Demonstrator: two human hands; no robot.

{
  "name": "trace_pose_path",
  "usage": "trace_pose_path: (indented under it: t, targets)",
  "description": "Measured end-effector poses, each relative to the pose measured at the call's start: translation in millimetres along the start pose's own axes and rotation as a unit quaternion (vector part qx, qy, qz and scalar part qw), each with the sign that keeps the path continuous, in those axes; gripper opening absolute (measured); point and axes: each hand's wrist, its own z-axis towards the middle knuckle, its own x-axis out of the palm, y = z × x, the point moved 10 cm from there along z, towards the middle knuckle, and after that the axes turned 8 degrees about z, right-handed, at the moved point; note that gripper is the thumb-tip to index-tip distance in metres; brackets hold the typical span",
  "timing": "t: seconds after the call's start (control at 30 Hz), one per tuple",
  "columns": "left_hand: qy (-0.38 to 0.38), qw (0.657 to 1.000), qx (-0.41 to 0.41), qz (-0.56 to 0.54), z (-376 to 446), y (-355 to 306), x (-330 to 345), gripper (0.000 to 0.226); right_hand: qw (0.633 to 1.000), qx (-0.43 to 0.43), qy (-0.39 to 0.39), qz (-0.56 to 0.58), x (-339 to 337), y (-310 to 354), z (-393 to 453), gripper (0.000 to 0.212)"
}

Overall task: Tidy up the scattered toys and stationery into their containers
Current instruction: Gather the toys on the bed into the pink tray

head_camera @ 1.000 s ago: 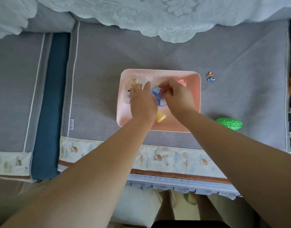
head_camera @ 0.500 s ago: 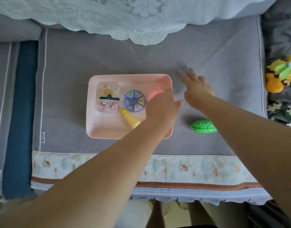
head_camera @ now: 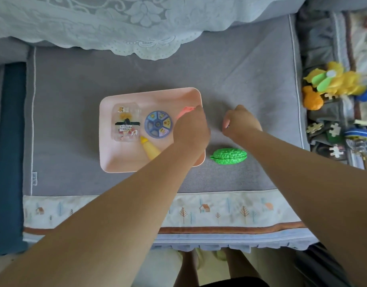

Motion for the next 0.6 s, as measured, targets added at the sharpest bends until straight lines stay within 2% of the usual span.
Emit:
trace_pose_path:
  t: [0.17, 0.3, 0.33, 0.4, 0.47, 0.53, 0.6]
  targets:
    - [0.013, 1.0, 0.016, -0.024, -4.4, -47.5, 8.3, 0.03, 0.989, 0.078, -0.046, 0.114, -15.1, -60.4, -28.7, 0.015]
    - [-0.012, 0.999, 0.052, 0.01, -11.1, -76.6, 9.6, 0.056, 0.975, 0.088, -0.069, 0.193, -19.5, -86.1, -48.6, 0.023]
    - [-0.039, 0.996, 0.083, 0.021, -16.6, -89.0, 6.1, 0.056, 0.973, 0.091, -0.073, 0.201, -20.3, -91.4, -51.9, 0.024]
    - [-0.08, 0.981, 0.161, 0.066, -31.8, -114.3, 6.6, 0.036, 0.969, 0.104, -0.088, 0.208, -23.1, -99.5, -55.5, 0.027]
    - [-0.058, 0.962, 0.234, 0.13, -46.3, -131.3, 26.6, 0.018, 0.961, 0.121, -0.112, 0.222, -27.4, -105.2, -56.6, 0.029]
    - [-0.003, 0.953, 0.255, 0.163, -54.8, -133.8, 51.2, 0.024, 0.956, 0.124, -0.134, 0.228, -32.1, -107.3, -58.1, 0.03]
    - [0.019, 0.947, 0.245, 0.207, -56.4, -133.1, 65.8, 0.036, 0.953, 0.127, -0.154, 0.23, -36.0, -110.9, -61.2, 0.03]
